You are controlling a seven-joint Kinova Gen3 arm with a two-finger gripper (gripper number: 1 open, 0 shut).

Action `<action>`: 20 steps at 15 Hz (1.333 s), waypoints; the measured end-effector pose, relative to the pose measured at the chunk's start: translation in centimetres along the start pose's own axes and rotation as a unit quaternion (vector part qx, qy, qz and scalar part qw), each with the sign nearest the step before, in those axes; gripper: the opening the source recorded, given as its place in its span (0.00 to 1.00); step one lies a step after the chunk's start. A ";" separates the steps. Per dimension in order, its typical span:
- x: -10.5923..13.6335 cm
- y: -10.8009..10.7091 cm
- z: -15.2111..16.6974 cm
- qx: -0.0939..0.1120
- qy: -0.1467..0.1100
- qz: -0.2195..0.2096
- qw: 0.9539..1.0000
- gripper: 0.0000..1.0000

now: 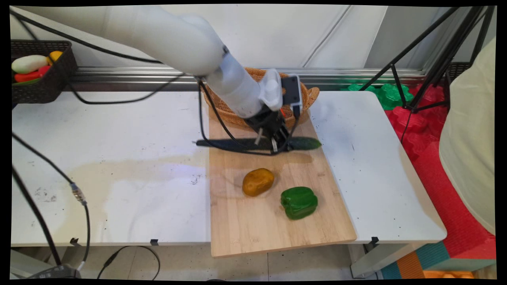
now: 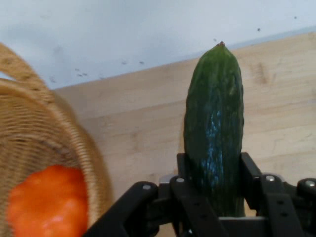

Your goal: Place the picked object in the vegetable basket

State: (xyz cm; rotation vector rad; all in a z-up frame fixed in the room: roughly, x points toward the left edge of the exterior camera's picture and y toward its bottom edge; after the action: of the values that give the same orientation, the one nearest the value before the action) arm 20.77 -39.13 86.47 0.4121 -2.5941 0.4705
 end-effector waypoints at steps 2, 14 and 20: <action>0.2 -0.3 -3.2 0.017 0.005 0.007 1.000 0.00; -1.1 -9.5 -10.4 0.131 -0.023 -0.032 0.991 0.00; -2.7 -15.6 -6.9 0.155 -0.066 -0.087 0.982 0.00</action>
State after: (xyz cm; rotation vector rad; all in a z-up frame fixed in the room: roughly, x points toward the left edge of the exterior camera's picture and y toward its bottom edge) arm 31.41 -49.86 94.85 0.7930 -2.5837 0.8125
